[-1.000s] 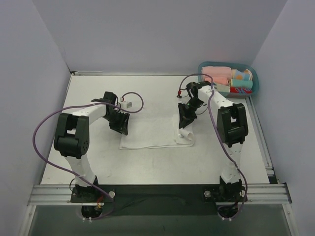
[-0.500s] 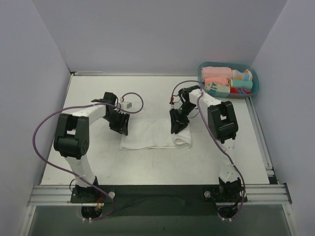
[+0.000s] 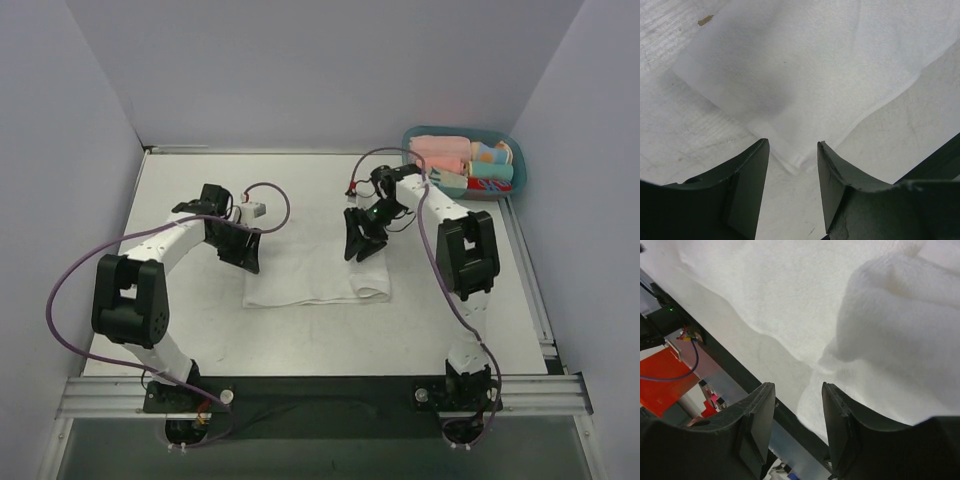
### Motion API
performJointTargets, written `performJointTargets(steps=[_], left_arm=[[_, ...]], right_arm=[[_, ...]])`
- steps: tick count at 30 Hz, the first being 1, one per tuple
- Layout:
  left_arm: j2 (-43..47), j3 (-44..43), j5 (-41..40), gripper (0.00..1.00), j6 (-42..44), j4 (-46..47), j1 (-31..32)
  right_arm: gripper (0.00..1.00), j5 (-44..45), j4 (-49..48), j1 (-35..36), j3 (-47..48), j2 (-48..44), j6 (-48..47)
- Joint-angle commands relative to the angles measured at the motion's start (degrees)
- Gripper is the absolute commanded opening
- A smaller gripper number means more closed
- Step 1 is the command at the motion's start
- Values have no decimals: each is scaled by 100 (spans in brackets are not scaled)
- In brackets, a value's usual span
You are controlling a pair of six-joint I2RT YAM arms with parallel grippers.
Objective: Roll the towels
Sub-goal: Fold the towel
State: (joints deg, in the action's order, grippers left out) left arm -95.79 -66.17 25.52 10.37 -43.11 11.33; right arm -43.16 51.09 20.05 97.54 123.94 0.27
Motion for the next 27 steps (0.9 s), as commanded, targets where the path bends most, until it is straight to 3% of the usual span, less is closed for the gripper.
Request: performJointTargets(steps=[1,4,6,9,14,20,27], left_arm=[[61,34,155,54,88,-154,36],[-45,-18,164,53,35,-145,44],[-124,-53,164,53,18,-110,44],[-230,-80,155,53,18,-92,44],[-466,-63,138,53,-114,-40,44],[-721,-89,-38,50,-176,13,158],[-1248,-9,-609,42,-79,-30,449]], right_arm=[[42,-325,331,-317,318,-915,-396],[34,-133,585,-441,205,-1012,-877],[22,-88,910,-432,126,-899,-1169],[18,-325,1245,-292,-190,-731,-1512],[20,-237,790,77,-1043,-406,-1285],[30,238,-20,113,-1149,7,-573],[42,-825,524,87,-658,-659,-589]])
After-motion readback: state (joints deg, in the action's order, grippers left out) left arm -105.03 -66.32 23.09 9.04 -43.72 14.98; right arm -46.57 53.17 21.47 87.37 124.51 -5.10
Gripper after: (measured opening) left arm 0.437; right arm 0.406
